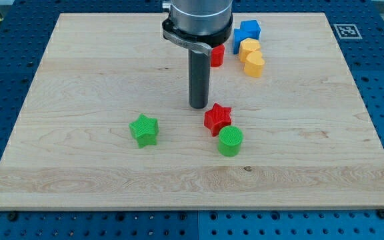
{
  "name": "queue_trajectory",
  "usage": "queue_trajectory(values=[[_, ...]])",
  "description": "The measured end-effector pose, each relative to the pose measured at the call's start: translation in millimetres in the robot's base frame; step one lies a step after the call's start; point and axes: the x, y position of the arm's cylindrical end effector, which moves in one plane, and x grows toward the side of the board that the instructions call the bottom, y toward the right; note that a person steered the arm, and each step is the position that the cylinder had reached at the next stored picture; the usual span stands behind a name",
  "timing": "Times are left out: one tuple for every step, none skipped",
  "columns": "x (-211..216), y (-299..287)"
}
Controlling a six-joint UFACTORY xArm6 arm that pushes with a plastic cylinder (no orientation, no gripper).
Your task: Move the arm to the top
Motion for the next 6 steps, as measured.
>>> queue_trajectory(values=[[0.0, -2.3], [-1.6, -12.2], [-27.3, -39.9], [-67.2, -77.6], [-126.5, -106.6], [-181.5, -103.4]])
